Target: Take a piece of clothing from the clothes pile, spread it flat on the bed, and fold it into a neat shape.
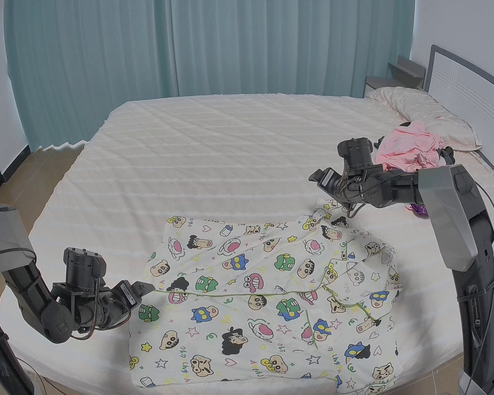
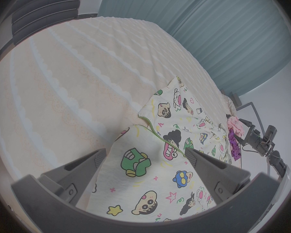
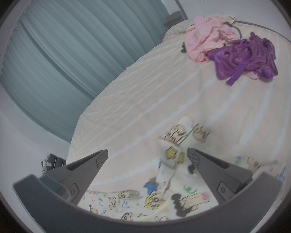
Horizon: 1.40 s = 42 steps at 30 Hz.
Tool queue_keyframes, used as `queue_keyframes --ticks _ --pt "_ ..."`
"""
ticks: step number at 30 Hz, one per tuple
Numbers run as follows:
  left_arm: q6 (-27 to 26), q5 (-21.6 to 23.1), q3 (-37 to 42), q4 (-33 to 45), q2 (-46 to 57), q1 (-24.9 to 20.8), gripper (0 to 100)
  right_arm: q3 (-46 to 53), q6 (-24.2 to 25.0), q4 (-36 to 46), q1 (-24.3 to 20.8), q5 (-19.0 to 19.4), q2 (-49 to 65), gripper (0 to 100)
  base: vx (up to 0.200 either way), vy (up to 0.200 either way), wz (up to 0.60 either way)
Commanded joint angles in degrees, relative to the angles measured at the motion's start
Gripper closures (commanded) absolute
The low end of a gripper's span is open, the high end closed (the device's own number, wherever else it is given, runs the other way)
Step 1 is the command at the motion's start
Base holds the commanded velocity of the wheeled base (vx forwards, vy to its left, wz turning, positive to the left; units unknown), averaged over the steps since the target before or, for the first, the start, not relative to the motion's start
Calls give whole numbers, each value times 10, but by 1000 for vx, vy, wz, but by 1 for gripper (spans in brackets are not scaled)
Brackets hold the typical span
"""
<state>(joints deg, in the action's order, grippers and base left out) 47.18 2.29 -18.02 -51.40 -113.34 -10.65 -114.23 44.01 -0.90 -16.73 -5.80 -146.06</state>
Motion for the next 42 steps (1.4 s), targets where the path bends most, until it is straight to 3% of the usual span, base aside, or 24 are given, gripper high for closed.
queue_keyframes --ticks 1,7,20,21,37,42 --pt "0 0 0 0 -1 0 0 14 -1 -2 30 1 20 0 0 0 0" --pt "0 1 0 0 -3 0 0 58 -2 -2 69 7 13 0 0 0 0" --pt "0 1 1 1 -4 0 0 59 -24 -10 71 13 -33 0 0 0 0" --pt "0 1 1 1 -4 0 0 59 -25 -11 71 14 -34 100 0 0 0" --pt "0 1 1 1 -4 0 0 62 -21 -16 94 14 -22 100 0 0 0" --pt "0 1 1 0 -3 0 0 66 11 -19 100 17 26 100 0 0 0"
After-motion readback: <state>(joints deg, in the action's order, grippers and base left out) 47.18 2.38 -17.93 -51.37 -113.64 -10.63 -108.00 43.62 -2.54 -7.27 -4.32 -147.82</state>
